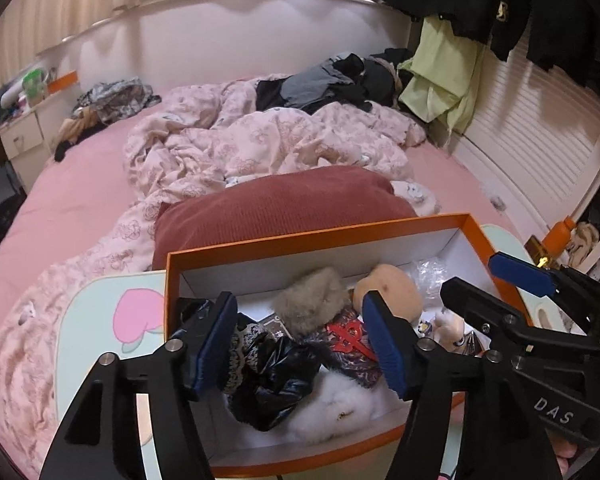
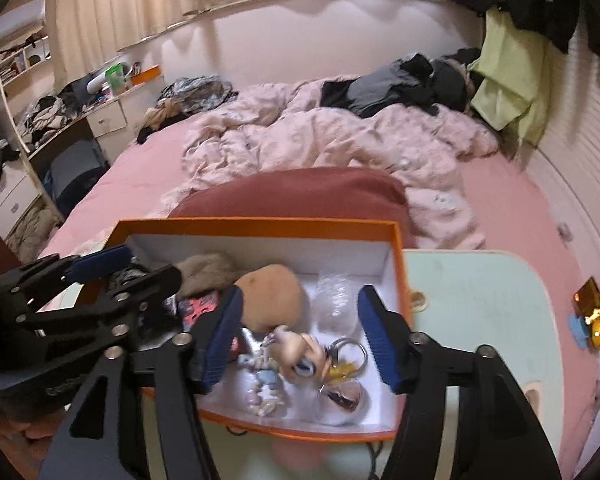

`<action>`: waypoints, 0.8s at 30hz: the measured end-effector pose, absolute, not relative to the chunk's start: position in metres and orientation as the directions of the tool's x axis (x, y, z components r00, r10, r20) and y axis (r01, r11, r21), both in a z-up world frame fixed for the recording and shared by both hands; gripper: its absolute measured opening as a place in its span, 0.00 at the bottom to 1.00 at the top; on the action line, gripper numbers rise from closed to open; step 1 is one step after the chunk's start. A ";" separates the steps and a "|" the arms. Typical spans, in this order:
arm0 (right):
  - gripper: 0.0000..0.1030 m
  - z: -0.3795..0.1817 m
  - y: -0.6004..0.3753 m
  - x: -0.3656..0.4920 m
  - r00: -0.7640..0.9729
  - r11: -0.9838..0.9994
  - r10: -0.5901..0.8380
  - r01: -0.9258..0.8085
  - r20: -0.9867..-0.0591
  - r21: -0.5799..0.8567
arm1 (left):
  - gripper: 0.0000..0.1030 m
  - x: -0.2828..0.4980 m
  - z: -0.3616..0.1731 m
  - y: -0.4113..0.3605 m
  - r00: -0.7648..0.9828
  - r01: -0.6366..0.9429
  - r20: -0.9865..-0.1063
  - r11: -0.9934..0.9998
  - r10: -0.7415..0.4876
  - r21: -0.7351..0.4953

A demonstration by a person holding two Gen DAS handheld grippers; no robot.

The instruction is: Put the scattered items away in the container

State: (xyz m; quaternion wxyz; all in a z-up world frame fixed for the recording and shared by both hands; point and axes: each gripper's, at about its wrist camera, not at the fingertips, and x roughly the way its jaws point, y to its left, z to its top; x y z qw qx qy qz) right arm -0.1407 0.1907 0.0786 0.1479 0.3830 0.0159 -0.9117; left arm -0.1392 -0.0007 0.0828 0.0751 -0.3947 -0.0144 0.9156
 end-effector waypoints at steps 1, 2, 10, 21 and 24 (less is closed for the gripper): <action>0.60 0.080 0.191 -0.140 -0.669 -0.957 -0.253 0.281 -0.699 0.077 | 0.65 -0.138 0.083 0.000 -0.678 -0.127 -0.721 -0.989 0.146 -0.081; 0.60 0.082 0.192 -0.140 -0.674 -0.957 -0.250 0.281 -0.695 0.071 | 0.65 -0.136 0.083 0.001 -0.679 -0.127 -0.720 -0.989 0.141 -0.075; 0.60 0.091 0.190 -0.125 -0.714 -0.958 -0.224 0.287 -0.663 0.015 | 0.76 -0.111 0.103 -0.004 -0.743 -0.099 -0.664 -0.995 0.086 -0.018; 0.60 0.098 0.203 -0.071 -0.749 -0.953 -0.263 0.299 -0.608 0.044 | 0.89 -0.040 0.102 -0.009 -0.761 -0.126 -0.641 -0.992 0.095 0.002; 0.60 0.085 0.206 -0.055 -0.725 -0.952 -0.271 0.301 -0.634 0.062 | 0.91 -0.026 0.084 -0.008 -0.739 -0.116 -0.666 -0.993 0.103 -0.025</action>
